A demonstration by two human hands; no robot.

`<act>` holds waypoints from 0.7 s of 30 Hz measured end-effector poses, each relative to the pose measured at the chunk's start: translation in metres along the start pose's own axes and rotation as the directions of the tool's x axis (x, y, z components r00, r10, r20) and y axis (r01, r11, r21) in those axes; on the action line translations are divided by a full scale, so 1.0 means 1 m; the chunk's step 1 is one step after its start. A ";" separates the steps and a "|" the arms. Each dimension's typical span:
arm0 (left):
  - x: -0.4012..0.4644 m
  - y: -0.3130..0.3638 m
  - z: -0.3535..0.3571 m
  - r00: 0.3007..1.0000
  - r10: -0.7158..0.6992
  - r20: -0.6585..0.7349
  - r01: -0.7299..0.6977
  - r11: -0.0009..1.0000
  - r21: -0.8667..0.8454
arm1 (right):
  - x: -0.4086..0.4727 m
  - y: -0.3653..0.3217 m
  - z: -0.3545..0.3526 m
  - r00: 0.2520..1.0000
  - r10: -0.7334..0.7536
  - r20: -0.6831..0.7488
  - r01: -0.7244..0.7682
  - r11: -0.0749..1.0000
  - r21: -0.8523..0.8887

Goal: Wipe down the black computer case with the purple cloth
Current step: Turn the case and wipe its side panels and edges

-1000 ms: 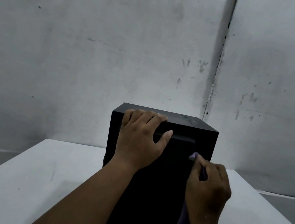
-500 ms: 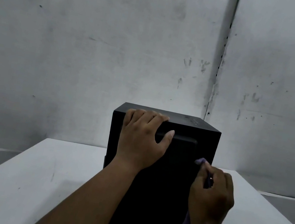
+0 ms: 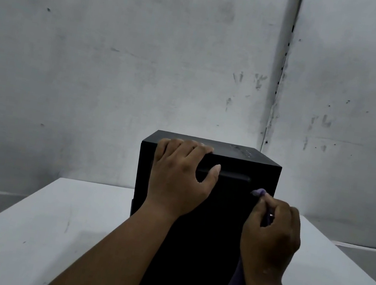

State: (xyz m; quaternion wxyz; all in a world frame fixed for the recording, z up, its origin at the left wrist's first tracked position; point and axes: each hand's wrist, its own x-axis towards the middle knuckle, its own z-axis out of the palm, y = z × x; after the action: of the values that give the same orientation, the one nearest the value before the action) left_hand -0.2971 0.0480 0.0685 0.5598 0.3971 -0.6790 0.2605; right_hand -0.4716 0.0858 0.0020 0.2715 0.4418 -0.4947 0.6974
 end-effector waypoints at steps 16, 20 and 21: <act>0.000 0.001 0.003 0.999 0.015 -0.035 -0.014 1.000 0.010 | 0.015 -0.008 0.002 0.999 0.032 -0.027 -0.031 0.999 0.023; 0.000 0.001 0.004 0.999 0.011 -0.038 -0.011 1.000 0.010 | 0.031 -0.010 0.009 0.997 -0.007 -0.072 0.009 1.000 0.027; 0.000 0.001 0.004 0.999 0.011 -0.041 -0.011 1.000 0.012 | 0.031 -0.009 0.010 0.997 -0.009 -0.083 0.011 1.000 0.028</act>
State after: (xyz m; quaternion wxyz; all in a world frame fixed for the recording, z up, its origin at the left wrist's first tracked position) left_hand -0.2996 0.0455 0.0673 0.5701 0.3910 -0.6680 0.2756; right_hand -0.4747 0.0777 0.0351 0.2889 0.4189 -0.4708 0.7207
